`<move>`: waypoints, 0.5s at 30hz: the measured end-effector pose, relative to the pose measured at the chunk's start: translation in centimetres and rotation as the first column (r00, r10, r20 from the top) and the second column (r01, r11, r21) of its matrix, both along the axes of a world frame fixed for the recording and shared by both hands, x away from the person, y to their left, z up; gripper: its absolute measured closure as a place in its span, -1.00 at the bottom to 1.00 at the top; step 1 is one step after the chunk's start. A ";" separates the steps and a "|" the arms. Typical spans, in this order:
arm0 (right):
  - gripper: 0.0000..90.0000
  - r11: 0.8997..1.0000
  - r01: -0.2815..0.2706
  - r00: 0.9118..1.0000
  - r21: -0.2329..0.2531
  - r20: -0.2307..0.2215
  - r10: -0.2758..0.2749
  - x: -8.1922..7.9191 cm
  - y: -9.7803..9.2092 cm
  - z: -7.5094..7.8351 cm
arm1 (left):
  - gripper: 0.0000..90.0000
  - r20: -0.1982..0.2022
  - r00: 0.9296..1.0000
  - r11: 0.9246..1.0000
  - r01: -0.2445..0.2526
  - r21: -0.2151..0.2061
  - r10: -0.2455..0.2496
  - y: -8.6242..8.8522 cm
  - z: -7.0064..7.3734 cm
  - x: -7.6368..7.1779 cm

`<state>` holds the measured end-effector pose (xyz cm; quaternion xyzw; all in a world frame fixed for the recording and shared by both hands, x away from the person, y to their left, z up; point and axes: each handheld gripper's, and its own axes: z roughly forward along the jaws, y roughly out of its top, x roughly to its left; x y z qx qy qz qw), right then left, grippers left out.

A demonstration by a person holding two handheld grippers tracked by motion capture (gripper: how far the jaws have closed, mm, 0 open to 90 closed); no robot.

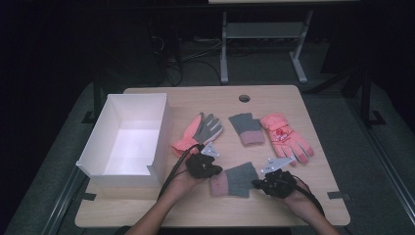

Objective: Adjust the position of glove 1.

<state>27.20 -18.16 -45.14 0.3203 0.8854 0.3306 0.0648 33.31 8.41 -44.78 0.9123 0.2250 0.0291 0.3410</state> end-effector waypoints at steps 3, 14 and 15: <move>1.00 1.000 0.000 1.000 -0.016 -0.010 0.000 0.4 0.3 -0.5 | 0.97 -0.010 1.000 1.000 -0.009 -0.011 0.009 0.1 -0.1 -0.1; 1.00 0.999 0.047 0.999 -0.023 0.014 -0.047 2.9 0.9 -0.6 | 0.97 -0.051 0.999 1.000 0.013 -0.008 -0.014 0.8 0.0 -1.5; 1.00 0.998 0.055 0.998 -0.022 0.011 -0.055 3.3 1.0 -0.6 | 0.97 -0.055 0.998 1.000 0.026 -0.001 -0.026 0.9 0.0 -1.6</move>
